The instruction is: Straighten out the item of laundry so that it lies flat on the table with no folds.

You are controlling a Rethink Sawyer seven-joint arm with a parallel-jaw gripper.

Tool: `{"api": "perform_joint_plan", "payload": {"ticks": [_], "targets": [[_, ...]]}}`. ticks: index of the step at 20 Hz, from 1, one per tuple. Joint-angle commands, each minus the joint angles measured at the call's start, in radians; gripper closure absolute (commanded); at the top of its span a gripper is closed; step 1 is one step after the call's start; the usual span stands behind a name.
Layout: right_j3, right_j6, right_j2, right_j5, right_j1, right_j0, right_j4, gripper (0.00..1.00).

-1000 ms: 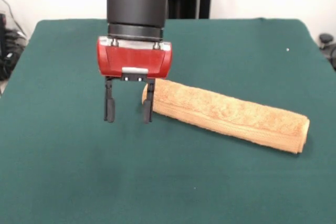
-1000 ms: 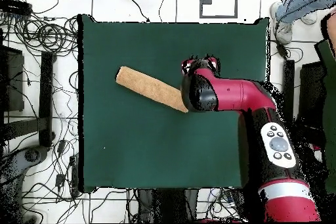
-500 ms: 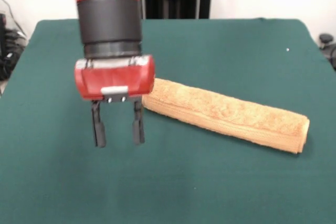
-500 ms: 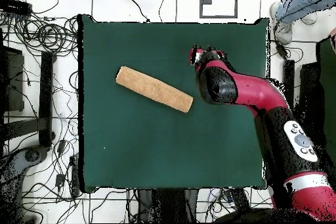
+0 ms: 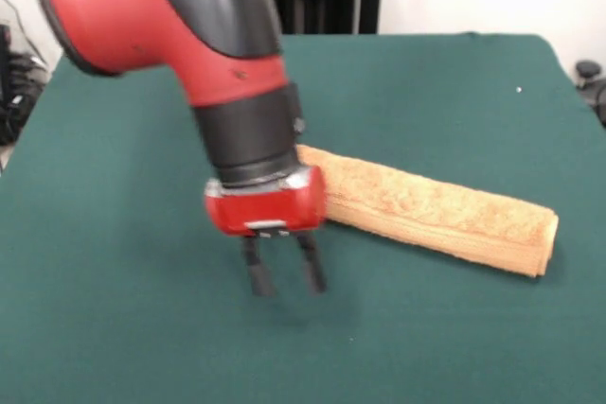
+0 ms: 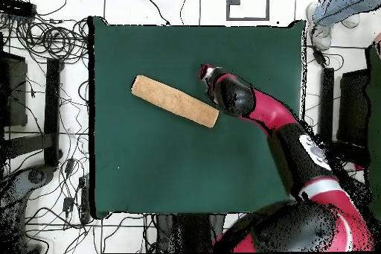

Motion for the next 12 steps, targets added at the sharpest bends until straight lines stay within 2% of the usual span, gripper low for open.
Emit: {"api": "perform_joint_plan", "payload": {"ticks": [1, 5, 12], "targets": [[-0.023, 0.163, -0.028, 0.252, 0.020, 0.145, 0.102, 0.00], [0.007, 0.228, 0.019, 0.414, 0.052, 0.135, 0.232, 0.00], [0.048, 0.301, 0.019, 0.522, 0.012, 0.179, 0.386, 0.00]]}}
